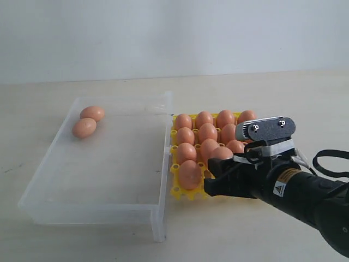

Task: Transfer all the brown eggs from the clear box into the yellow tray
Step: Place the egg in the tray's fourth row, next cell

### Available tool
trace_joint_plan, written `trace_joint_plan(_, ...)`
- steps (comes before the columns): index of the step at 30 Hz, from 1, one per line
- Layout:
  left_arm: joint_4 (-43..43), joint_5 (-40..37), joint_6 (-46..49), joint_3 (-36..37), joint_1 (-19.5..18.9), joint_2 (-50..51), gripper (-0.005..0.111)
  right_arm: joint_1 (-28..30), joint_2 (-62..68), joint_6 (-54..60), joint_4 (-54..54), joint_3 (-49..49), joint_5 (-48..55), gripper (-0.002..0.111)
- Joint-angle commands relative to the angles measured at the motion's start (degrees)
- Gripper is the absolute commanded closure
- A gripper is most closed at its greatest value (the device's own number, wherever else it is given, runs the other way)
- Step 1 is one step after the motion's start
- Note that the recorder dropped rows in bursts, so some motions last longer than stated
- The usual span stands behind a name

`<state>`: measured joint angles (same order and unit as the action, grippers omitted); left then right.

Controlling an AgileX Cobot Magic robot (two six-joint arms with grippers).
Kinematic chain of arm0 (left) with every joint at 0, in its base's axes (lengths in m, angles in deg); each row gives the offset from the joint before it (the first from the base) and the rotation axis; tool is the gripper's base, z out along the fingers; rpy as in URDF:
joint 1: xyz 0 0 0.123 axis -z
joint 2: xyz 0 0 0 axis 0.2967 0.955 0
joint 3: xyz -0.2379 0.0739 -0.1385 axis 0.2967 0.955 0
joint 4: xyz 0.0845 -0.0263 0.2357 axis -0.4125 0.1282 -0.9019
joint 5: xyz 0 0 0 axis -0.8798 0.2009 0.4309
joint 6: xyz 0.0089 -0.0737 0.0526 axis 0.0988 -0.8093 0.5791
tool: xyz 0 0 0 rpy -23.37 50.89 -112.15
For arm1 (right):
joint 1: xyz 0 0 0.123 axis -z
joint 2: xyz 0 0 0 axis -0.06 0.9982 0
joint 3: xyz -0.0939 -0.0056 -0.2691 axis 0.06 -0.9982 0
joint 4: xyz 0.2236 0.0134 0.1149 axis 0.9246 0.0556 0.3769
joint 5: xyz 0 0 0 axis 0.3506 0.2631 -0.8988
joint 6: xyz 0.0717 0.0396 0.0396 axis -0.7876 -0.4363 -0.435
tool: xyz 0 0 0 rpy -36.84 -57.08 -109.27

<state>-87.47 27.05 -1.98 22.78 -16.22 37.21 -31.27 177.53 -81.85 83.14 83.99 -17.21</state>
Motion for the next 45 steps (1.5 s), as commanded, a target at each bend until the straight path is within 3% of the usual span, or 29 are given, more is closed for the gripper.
trace_joint_plan(1, 0.0, 0.3, -0.3, -0.2, 0.1, -0.3, 0.107, 0.2, 3.2, -1.1, 0.0, 0.1, -5.2, 0.108)
trace_joint_plan(11, 0.0, 0.3, -0.3, -0.2, 0.1, -0.3, 0.107, 0.2, 3.7, -8.1, -6.0, 0.5, -5.1, 0.106)
trace_joint_plan(21, 0.0, 0.3, -0.3, -0.2, 0.1, -0.3, 0.107, 0.2, 3.7, -8.5, -5.8, 0.5, -3.9, 0.083)
trace_joint_plan(31, 0.0, 0.3, -0.3, -0.2, 0.1, -0.3, 0.107, 0.2, 3.7, -8.6, -5.6, 0.5, -1.3, 0.052)
trace_joint_plan(45, 0.0, 0.3, -0.3, -0.2, 0.1, -0.3, 0.107, 0.2, 0.0, -8.4, -5.6, 0.5, 0.2, 0.05)
